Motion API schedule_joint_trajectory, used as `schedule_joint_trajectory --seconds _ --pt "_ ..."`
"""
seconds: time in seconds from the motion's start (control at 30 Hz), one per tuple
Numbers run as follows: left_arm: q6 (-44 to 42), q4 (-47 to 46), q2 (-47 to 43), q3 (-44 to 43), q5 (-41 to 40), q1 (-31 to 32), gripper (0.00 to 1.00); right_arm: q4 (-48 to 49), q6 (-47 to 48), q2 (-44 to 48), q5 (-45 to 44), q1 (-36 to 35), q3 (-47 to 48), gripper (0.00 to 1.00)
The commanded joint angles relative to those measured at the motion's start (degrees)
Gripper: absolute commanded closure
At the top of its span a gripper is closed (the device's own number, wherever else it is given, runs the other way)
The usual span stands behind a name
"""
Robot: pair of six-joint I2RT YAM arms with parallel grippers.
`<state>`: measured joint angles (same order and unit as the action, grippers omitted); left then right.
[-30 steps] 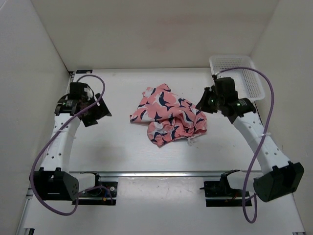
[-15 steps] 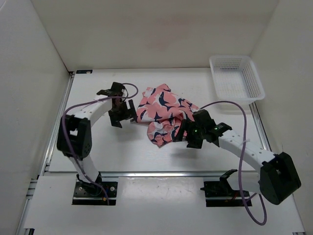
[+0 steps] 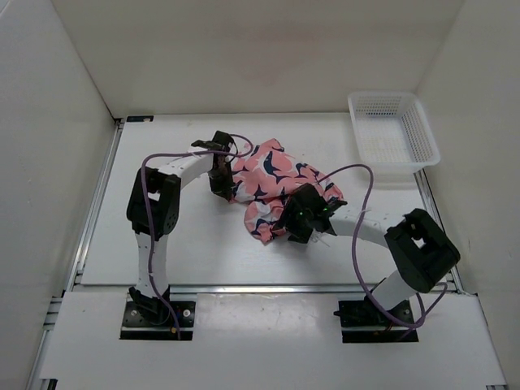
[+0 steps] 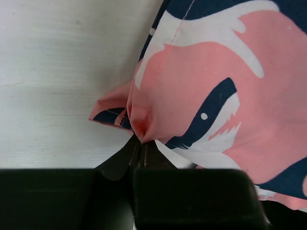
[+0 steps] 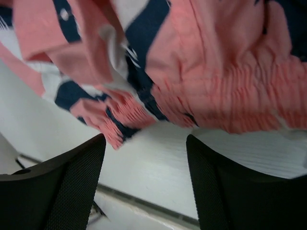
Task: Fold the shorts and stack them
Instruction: Flatten the shorts out
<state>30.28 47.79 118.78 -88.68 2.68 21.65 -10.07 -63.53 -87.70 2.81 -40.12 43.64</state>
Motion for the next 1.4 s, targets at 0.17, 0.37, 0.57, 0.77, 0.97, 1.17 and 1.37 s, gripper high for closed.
schedule_joint_trajectory --seconds 0.17,0.37,0.57,0.77,0.97,1.17,1.37 --pt "-1.45 1.42 -8.46 -1.5 -2.05 0.32 0.9 -2.41 -5.74 -9.59 -19.32 -3.56 12.15 0.55" --pt "-2.15 8.18 -21.02 -3.85 -5.13 -0.29 0.9 -16.29 -4.06 -8.9 -27.76 -2.78 18.76 1.0" --pt "-2.86 18.73 -30.87 -11.42 -6.99 1.47 0.9 -22.09 3.05 14.7 -34.53 -0.05 9.91 1.0" --pt "-3.38 16.28 -29.59 -9.57 -5.4 -3.36 0.9 -27.2 7.7 26.78 -34.04 1.36 5.93 1.0" --pt "-4.09 20.21 -5.36 -31.07 -7.95 -12.15 0.64 -26.59 6.85 25.3 -22.08 -3.47 4.45 0.64" --pt "-1.99 27.55 -2.99 -38.46 -11.02 -12.77 0.0 -12.32 -5.87 28.73 -6.7 -6.55 -5.3 0.27" --pt "0.47 18.66 -28.58 -9.8 -11.03 -13.39 0.06 2.67 -12.5 18.64 3.42 -6.55 -9.37 0.28"
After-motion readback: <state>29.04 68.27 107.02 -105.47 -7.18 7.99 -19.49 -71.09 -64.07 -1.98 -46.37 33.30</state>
